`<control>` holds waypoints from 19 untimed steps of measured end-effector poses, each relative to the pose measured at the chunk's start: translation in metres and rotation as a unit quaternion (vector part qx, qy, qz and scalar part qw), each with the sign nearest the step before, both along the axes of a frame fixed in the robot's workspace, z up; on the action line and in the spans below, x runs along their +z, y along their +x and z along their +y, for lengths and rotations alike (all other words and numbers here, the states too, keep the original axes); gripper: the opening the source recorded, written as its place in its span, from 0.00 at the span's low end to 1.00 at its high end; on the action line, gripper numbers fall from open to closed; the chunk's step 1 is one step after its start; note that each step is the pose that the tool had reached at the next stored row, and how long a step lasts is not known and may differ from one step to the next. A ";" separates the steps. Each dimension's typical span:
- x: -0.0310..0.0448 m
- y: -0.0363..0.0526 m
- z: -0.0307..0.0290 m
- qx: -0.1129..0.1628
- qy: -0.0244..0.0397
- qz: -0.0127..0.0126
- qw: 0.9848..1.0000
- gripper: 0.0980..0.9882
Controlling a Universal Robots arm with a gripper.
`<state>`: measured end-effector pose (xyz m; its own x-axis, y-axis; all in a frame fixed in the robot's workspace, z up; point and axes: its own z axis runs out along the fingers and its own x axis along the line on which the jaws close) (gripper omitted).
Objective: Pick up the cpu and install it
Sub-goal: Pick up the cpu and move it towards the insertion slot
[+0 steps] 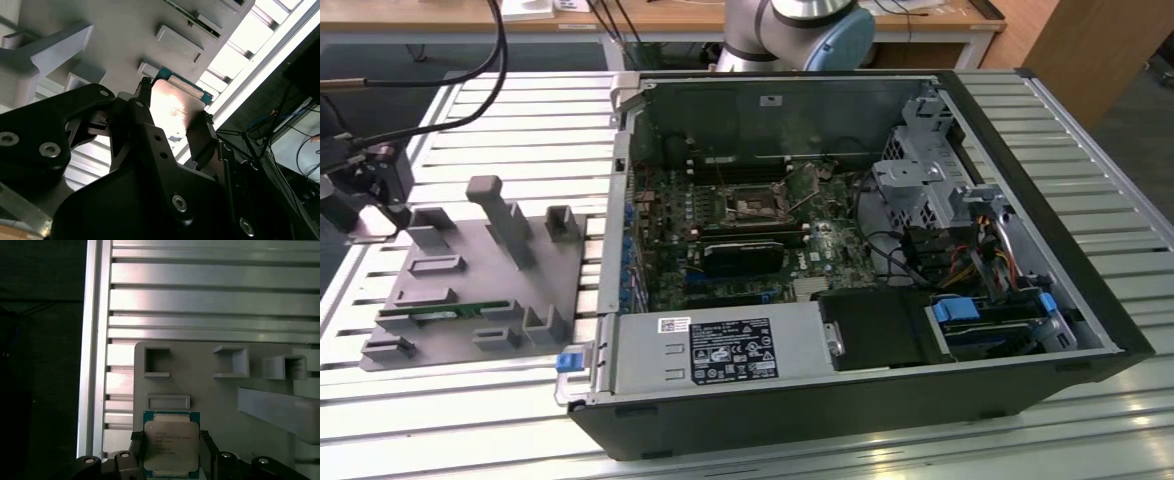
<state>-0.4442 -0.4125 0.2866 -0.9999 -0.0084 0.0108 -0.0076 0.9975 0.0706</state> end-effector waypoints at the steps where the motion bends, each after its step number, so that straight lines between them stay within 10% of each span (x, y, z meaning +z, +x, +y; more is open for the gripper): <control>1: 0.0010 0.0000 0.0000 0.000 0.000 0.000 1.000 0.49; 19: 0.0408 0.0000 0.0007 0.000 0.000 0.000 1.000 0.49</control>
<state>-0.4441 -0.4117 0.3273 -0.9999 -0.0085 0.0106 -0.0077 0.9975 0.0708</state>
